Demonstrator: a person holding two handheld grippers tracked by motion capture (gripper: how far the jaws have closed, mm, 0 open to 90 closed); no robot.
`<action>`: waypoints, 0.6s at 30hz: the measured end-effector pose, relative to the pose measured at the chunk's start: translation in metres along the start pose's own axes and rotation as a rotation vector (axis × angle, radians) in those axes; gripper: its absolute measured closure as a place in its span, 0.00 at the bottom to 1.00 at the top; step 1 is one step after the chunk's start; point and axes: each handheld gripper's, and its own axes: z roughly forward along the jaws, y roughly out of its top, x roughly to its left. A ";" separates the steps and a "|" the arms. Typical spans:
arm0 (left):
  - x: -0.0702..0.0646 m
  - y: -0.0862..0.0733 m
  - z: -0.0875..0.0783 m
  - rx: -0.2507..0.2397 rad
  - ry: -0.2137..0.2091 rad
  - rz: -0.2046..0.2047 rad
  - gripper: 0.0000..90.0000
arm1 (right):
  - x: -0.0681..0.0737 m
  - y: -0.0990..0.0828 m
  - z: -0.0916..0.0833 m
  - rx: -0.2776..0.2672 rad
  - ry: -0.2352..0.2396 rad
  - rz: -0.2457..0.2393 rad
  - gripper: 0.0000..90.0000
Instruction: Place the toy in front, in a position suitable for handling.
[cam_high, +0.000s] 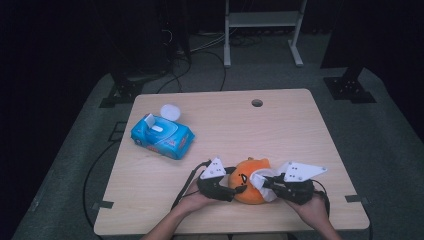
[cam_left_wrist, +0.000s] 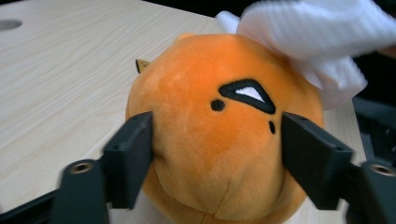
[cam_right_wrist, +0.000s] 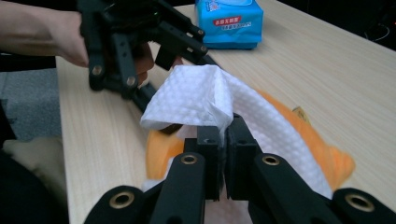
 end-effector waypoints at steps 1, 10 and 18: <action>0.000 0.000 0.000 0.000 0.000 0.000 0.36 | 0.000 0.001 0.003 0.009 -0.003 -0.001 0.95; -0.009 -0.003 -0.003 0.017 0.027 0.093 0.41 | -0.029 -0.008 -0.001 0.039 -0.077 0.080 0.95; -0.015 -0.004 -0.003 0.032 0.035 0.143 0.43 | -0.024 -0.005 0.001 0.045 -0.060 0.080 0.95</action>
